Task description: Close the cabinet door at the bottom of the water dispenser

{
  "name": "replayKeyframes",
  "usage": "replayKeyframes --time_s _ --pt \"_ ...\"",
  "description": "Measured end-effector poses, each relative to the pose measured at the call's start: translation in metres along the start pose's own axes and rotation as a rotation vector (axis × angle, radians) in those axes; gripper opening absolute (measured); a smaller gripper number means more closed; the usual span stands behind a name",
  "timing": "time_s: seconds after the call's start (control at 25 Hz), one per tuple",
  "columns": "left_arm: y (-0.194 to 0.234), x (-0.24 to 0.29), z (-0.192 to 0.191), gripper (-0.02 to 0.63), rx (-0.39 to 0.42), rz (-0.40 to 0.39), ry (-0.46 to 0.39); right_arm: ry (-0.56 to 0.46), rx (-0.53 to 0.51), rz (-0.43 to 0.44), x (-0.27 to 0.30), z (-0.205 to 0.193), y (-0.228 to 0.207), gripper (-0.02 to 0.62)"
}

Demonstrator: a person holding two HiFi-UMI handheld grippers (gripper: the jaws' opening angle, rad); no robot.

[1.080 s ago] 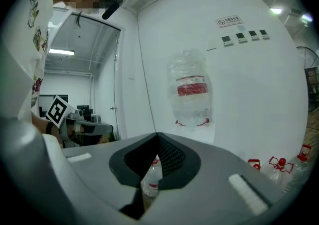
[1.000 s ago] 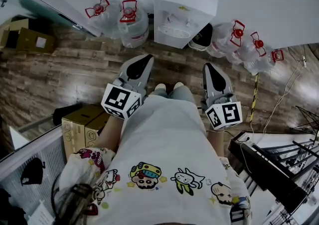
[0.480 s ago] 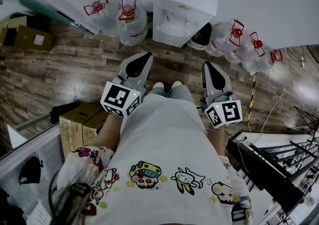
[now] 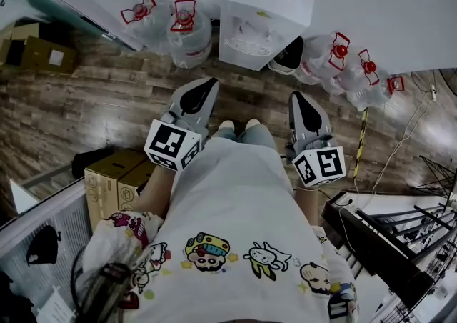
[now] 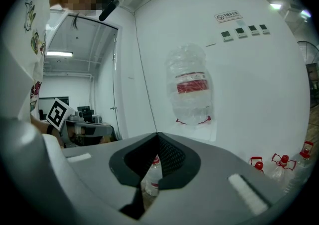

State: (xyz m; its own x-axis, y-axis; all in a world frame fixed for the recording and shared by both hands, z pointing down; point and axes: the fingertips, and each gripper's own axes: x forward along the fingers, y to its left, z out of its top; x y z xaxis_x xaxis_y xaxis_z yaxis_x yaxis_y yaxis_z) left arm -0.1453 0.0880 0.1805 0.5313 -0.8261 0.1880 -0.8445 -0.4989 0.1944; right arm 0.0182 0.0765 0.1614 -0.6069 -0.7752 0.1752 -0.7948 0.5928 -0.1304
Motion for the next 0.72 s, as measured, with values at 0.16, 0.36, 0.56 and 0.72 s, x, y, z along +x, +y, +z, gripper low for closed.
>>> replayKeyframes --time_s 0.16,0.36,0.56,0.72 --pt "0.004 0.001 0.000 0.000 0.001 0.008 0.006 0.006 0.006 0.000 0.003 -0.001 -0.001 0.011" --pt "0.004 0.005 0.000 0.000 -0.005 -0.017 0.008 0.005 0.014 -0.002 0.004 -0.003 -0.004 0.011" --pt "0.008 0.008 0.005 0.000 0.029 -0.047 0.015 0.006 0.009 0.000 0.005 -0.001 -0.004 0.011" --pt "0.009 0.013 0.005 0.000 0.060 -0.085 0.029 0.004 0.005 -0.018 0.002 0.000 -0.010 0.011"
